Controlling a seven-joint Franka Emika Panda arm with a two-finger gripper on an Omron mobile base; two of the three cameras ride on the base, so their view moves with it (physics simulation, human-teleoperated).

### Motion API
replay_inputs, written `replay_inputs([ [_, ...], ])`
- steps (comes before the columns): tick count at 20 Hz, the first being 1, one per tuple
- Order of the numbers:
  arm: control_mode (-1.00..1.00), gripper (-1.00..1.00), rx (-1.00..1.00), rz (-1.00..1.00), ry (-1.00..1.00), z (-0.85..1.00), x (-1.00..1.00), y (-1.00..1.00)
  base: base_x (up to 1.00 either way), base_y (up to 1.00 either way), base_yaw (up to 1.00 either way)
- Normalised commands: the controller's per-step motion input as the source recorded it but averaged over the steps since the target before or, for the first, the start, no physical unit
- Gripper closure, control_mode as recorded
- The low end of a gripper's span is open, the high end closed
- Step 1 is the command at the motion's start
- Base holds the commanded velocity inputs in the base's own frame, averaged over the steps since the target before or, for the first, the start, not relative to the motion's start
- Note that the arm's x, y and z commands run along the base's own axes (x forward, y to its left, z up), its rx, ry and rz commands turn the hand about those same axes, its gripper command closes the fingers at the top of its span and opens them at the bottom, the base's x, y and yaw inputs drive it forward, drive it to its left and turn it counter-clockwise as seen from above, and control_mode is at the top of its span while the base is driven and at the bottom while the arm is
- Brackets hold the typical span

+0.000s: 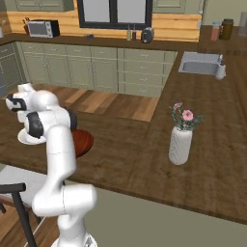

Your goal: Pick the chicken drumstick and lemon from their plates and place them in the bowl. Then put the bowl in the fridge.

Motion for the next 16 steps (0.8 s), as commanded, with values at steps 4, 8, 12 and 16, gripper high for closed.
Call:
replay_inputs([
  [4, -1.0, -1.0, -0.09, -0.03, 0.25, -0.42, 0.03, -0.04, 0.0, 0.0, 0.0],
  [8, -1.0, -1.0, -0.07, 0.0, 0.11, -0.41, 0.06, 0.0, 0.0, 0.0, 0.0],
  [12, -1.0, -1.0, 0.0, 0.0, 0.01, -0.32, -0.04, -0.15, 0.0, 0.0, 0.0],
  [16, -1.0, 1.0, 0.0, 0.0, 0.0, -0.13, -0.01, -0.06, 0.0, 0.0, 0.0],
])
